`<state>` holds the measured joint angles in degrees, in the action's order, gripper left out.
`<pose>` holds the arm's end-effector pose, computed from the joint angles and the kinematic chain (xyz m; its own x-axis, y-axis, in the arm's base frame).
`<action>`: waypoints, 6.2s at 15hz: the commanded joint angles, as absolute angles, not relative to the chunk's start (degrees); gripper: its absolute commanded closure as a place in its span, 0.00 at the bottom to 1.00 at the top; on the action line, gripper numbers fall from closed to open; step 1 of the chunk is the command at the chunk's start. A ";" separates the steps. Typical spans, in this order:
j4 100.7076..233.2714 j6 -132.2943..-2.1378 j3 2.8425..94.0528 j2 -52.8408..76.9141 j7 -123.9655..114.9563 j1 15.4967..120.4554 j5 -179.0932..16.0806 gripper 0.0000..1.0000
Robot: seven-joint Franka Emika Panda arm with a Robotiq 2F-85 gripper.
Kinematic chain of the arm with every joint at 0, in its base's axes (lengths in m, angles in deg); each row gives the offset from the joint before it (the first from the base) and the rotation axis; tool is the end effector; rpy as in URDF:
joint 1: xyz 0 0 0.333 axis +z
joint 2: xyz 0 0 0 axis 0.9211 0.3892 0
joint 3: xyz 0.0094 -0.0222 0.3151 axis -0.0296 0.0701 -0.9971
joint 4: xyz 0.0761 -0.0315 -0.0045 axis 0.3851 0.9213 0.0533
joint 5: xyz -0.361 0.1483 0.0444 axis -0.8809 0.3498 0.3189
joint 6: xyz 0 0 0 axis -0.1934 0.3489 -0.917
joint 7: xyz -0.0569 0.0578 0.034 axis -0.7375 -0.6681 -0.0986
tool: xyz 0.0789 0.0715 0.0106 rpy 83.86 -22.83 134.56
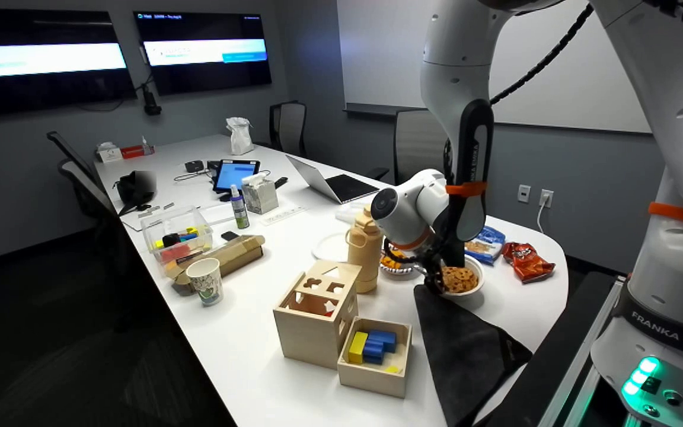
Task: Stir inside the white bowl with the kitchen utensil
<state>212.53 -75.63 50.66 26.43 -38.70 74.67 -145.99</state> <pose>0.4178 0.0074 0.0672 0.8804 0.3524 -0.3174 0.4721 -0.7161 0.5142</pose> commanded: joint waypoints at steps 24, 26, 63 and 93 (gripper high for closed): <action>208.46 -71.03 44.22 24.30 -45.97 73.48 -143.20 0.00; 206.82 -70.99 44.34 25.92 -45.61 73.30 -142.42 0.00; 203.26 -71.40 47.46 29.02 -45.54 73.46 -137.90 1.00; 184.35 -33.57 45.19 34.61 -21.75 76.72 -113.85 0.99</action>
<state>185.96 -35.59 45.10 33.51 -25.33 76.69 -115.48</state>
